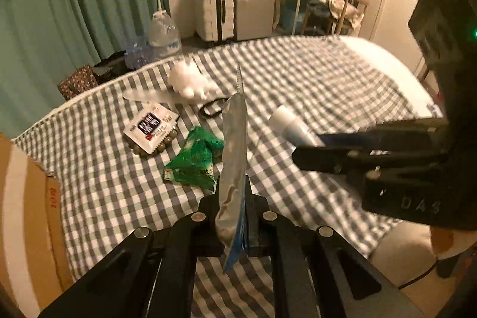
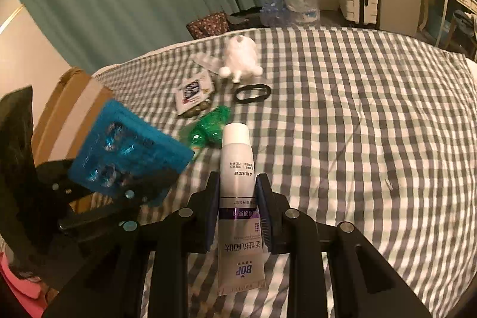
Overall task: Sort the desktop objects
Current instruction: 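Lift the blister pack and white tube toward the cardboard box with both tools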
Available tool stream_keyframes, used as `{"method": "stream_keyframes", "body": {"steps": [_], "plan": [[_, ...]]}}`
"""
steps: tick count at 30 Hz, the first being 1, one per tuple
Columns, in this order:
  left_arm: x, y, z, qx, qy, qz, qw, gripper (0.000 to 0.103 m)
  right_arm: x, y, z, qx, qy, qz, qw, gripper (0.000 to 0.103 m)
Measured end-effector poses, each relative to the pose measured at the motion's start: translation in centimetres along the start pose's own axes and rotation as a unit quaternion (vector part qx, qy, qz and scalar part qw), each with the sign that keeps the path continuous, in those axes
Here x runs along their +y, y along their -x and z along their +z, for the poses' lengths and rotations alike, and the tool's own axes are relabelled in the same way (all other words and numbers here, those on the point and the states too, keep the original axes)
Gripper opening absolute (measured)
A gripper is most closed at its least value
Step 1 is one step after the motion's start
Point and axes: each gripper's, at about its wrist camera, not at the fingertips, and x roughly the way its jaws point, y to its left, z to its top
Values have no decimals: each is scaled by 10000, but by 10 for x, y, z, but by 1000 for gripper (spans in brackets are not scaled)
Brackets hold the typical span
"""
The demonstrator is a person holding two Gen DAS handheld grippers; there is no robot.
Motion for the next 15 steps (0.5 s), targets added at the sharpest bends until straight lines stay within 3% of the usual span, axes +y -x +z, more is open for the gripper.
{"method": "stream_keyframes", "body": {"steps": [8,15], "plan": [[6,91,8,-381,287,-117,9988,7,49,60,1,-414,152,55,9990,24],[52,176,-2,-755,987,-80,9922,7,117,111,3,-697,429,120,9966,24]]}}
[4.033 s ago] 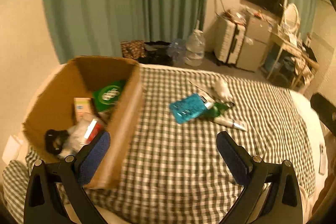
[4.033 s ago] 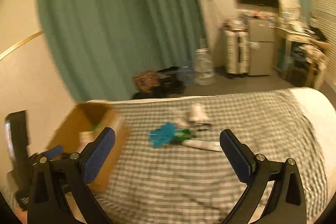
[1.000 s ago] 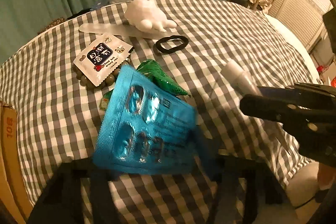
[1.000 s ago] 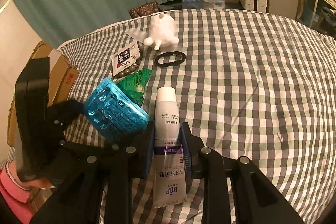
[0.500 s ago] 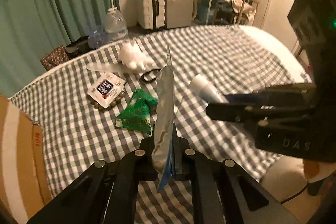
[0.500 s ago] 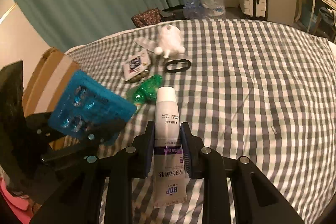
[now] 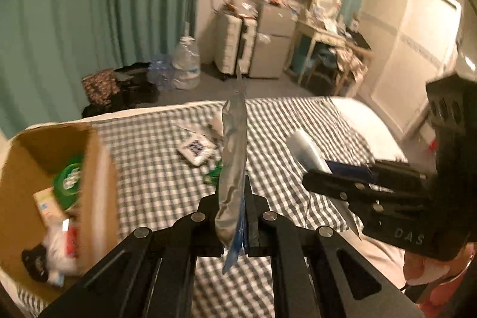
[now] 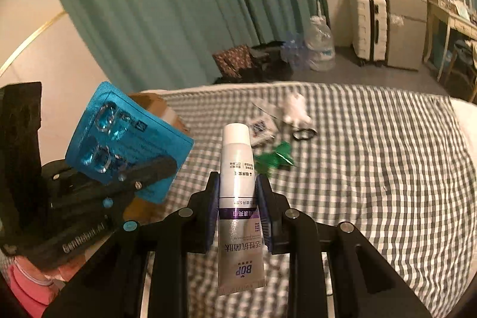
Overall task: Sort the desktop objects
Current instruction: 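Lift the blister pack and white tube toward the cardboard box with both tools, then lower the blister pack and tube into the cardboard box and open both tools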
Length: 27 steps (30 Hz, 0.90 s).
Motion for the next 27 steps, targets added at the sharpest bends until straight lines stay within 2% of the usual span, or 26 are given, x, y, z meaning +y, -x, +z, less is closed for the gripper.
{"method": "stream_keyframes", "body": {"steps": [3,6,11,16,20,27], "plan": [[24,27,-1,-255,127,202,9994,7,36,5,3,-4,304,17,9995,24],[55,46,-1,-286,273,482,9981,7,73,2,9,32,596,65,9982,24],[117,69,-14,-325,578,864,9940,7,134,-20,19,87,923,480,9945,24],[172,70,-35,-118,910,1256,9878,7,185,-61,27,348,1171,801,9893,24],[207,61,-52,54,1225,1376,9829,7,209,-91,24,555,1149,1101,9857,24],[226,35,-77,465,1323,1486,9789,8,223,-140,21,910,1015,1199,9834,24]]}}
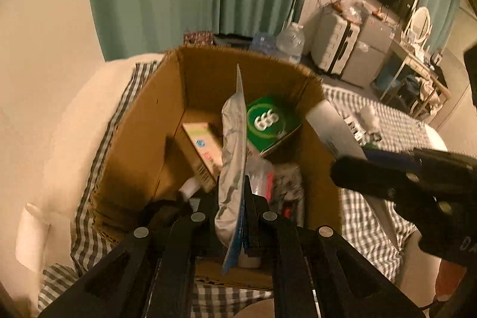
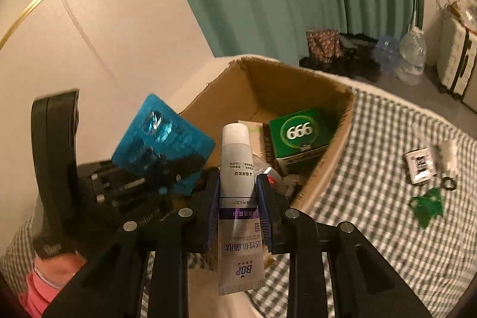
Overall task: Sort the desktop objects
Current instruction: 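Lower the blister pack and tube into the cardboard box and open both tools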
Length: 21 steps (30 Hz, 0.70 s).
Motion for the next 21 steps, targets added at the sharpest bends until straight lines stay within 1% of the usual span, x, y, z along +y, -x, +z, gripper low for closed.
{"method": "stream_keyframes", "body": {"steps": [2,4,5,6,7,8,9,10,12,15,18,21], "plan": [[3,-6,-3,93,16,11,10000,8,1,-11,2,58,-89,3,9999,24],[3,-7,-5,137,23,93,9999,12,3,-17,5,28,-128,11,9999,25],[4,-7,-5,144,29,111,9998,24,7,-17,6,-51,-159,25,9999,26],[5,-7,-6,154,46,164,9997,53,7,-17,7,-151,-201,83,9996,32],[6,-5,-7,150,67,273,9995,70,6,-15,9,-282,-276,165,9991,53],[6,-2,-8,86,83,472,9988,93,6,-9,9,-455,-385,212,9980,69],[6,1,-8,31,86,552,9984,96,4,-2,8,-639,-476,211,9966,72],[5,6,-9,-27,85,587,9982,96,3,1,9,-749,-512,216,9956,73],[4,12,-8,-51,169,508,9986,96,1,10,9,-820,-505,180,9952,73],[-1,25,-5,-195,299,380,9986,96,-7,29,4,-977,-527,-53,9938,73],[-18,33,-4,-283,217,379,9986,96,-18,46,-1,-1054,-651,-215,9921,73],[-45,42,-5,-415,21,285,9987,96,-32,71,-10,-1210,-758,-480,9886,73]]}}
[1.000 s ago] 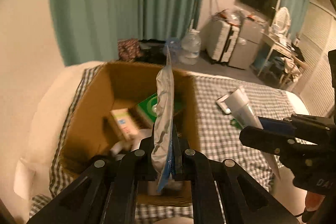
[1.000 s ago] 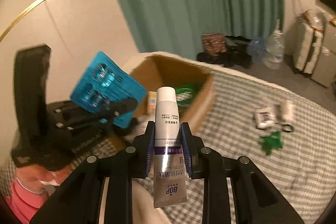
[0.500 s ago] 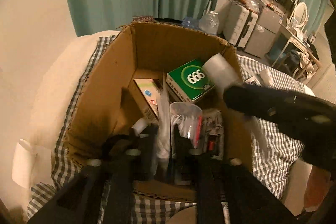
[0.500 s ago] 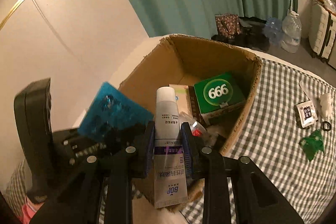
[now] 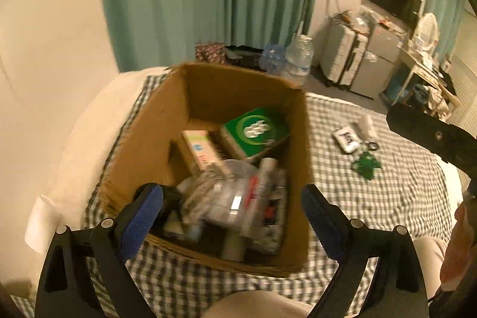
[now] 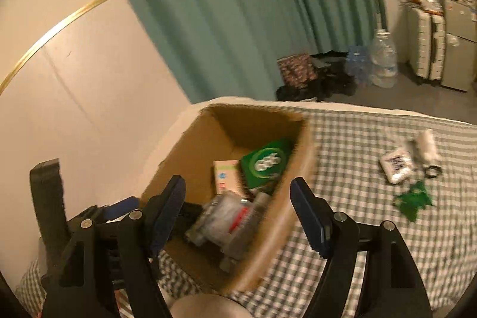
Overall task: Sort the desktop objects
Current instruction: 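Lower the blister pack and tube into the cardboard box and open both tools, then move both open tools back over the bed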
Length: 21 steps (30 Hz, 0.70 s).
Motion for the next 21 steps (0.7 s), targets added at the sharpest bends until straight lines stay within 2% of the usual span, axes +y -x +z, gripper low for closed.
{"method": "stream_keyframes", "body": {"steps": [4,11,15,21], "plan": [[-37,14,0,-146,-117,-49,9998,99,-16,41,-2,-259,44,-299,9992,74],[-103,36,0,-635,-121,-67,9979,103,-56,118,-19,-881,96,-1219,9886,91],[-135,34,-1,-765,-68,-110,9970,103,-89,141,-29,-904,-41,-1696,9813,95],[-182,13,-12,-690,-567,-86,9960,103,-129,149,-44,-871,38,-2040,9751,96]]}}
